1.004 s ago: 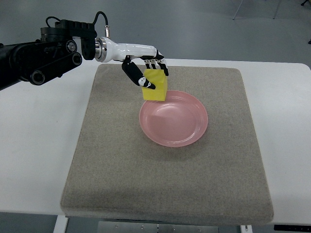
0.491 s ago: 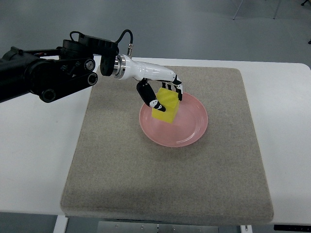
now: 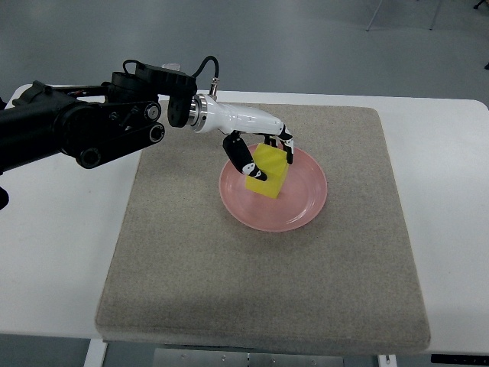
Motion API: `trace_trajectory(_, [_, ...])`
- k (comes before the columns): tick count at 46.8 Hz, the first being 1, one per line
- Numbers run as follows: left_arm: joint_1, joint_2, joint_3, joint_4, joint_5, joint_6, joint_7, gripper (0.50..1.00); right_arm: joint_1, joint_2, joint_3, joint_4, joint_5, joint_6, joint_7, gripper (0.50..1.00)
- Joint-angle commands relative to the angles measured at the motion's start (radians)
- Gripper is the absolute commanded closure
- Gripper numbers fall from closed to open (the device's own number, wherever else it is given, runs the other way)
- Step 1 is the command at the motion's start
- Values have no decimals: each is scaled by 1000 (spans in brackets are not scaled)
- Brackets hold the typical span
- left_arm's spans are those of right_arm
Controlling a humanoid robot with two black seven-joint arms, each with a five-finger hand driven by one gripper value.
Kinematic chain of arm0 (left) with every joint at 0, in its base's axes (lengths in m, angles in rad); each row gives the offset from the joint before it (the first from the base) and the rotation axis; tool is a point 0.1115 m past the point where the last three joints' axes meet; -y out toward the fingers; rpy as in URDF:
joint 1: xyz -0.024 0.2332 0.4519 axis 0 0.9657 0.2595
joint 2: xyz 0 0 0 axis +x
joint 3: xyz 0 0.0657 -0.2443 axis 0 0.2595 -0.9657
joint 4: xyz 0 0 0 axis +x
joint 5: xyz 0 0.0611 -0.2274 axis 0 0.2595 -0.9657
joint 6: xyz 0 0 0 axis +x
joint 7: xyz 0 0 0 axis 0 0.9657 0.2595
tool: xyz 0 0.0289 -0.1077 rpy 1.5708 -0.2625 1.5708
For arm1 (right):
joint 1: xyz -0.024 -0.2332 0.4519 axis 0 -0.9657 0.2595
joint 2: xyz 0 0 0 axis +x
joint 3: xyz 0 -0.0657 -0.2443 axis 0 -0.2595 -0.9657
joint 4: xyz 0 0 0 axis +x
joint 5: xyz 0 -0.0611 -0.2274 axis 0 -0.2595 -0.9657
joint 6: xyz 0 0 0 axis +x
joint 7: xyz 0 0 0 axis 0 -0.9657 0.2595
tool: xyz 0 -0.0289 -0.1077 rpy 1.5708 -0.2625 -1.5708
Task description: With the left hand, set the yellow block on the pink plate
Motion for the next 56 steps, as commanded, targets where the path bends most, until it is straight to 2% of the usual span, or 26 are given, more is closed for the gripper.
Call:
trace_trajectory(1, [6,-1,-2,17,0,16,-1,733,0,0,0,0,1,0,0,576])
trace_trajectory(5, [16,-9,-2,22,-2,30,-1,694,0,0,0,0,-1,0,0,576])
trace_trajectory(11, [24,-9,-2,22,-2,34,-1,694,0,0,0,0,1,0,0,576])
trace_trajectory(17, [27,-9,-2,22,-2,34,-1,658,0,0,0,0,1,0,0,576])
trace_trajectory(38, [9,8,-17,35,-25,34,0,645,0,0,0,0,1,0,0,576])
trace_trajectory(43, [7,12,-17,92,-26,34,0,643,0,0,0,0,1,0,0,576])
trace_trajectory(51, [15,9,-19,279,-31,36,-1,641,0,0,0,0,1,0,0,576])
trace_trajectory(56, [29,9,-20,339,-43,53,-3,634,0,0,0,0,-1,0,0,576])
